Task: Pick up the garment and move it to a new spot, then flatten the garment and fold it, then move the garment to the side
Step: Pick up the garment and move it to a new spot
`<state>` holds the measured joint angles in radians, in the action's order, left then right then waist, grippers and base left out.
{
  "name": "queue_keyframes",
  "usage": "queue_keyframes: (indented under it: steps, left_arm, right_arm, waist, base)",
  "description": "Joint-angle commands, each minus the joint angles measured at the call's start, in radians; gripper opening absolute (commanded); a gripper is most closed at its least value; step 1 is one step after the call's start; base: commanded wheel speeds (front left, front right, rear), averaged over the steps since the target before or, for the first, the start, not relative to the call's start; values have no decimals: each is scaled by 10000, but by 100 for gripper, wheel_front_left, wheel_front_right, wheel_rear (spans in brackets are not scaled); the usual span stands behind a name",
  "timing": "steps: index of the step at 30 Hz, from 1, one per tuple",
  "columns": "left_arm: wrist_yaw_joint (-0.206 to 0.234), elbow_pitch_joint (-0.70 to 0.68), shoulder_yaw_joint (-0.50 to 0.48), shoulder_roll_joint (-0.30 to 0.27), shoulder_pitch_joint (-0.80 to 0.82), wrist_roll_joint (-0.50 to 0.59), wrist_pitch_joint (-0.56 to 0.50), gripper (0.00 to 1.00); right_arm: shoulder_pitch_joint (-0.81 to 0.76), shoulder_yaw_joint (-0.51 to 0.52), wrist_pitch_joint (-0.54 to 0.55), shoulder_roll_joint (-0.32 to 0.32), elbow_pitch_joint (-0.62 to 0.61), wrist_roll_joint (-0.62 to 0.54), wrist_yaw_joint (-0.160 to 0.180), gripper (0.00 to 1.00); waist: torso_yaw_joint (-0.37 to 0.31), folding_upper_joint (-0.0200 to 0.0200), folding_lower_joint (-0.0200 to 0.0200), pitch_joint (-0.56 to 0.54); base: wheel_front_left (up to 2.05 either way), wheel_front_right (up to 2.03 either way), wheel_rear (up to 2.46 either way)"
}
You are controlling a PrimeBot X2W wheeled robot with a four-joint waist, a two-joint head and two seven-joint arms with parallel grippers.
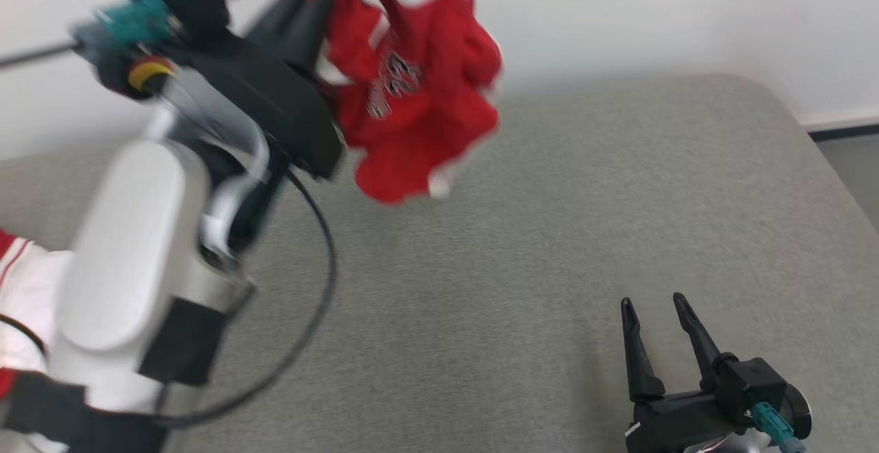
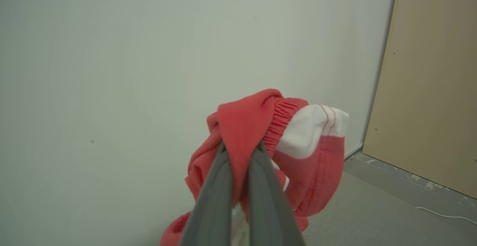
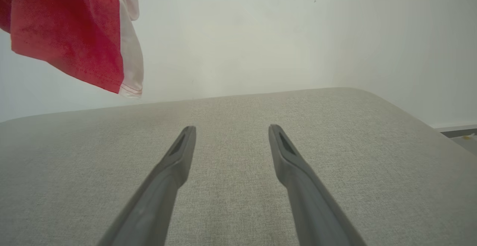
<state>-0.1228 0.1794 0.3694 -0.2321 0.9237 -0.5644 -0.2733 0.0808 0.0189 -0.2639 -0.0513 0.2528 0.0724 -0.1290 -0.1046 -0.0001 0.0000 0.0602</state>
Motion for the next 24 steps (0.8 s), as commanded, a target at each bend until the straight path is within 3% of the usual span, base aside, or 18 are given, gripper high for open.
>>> queue_keyframes:
  steps: [1, 11, 12, 14, 24]
  left_arm:
    - [50, -7, 102, 160, -348, -84, 118, 0]
    - [404, 2050, 978, 1279, -2673, -168, 1207, 0]
    - [439, 2422, 1109, 1357, -2856, -134, 1280, 22]
    - [552, 3039, 1281, 1487, -3017, -34, 1576, 100]
    - [748, 4119, 1490, 1710, -3643, -106, 3313, 100]
  right_arm:
    - [-37, 22, -7, 18, -61, -83, -34, 100]
    - [46, -243, 22, 21, -60, -97, -34, 100]
    - [73, -299, 34, 24, -24, -148, -34, 100]
    - [136, -301, 20, 15, 28, -147, -34, 100]
    - [-108, -189, 3, 18, 244, -36, -34, 100]
  waist:
    - [-518, 1, 0, 289]
    - [-864, 1, 0, 548]
    - [-863, 1, 0, 564]
    - [-838, 1, 0, 595]
    - [-223, 1, 0, 224]
  base:
    - [0, 0, 0]
    - [0, 0, 0]
    - [0, 0, 0]
    - [0, 0, 0]
    - [0, 0, 0]
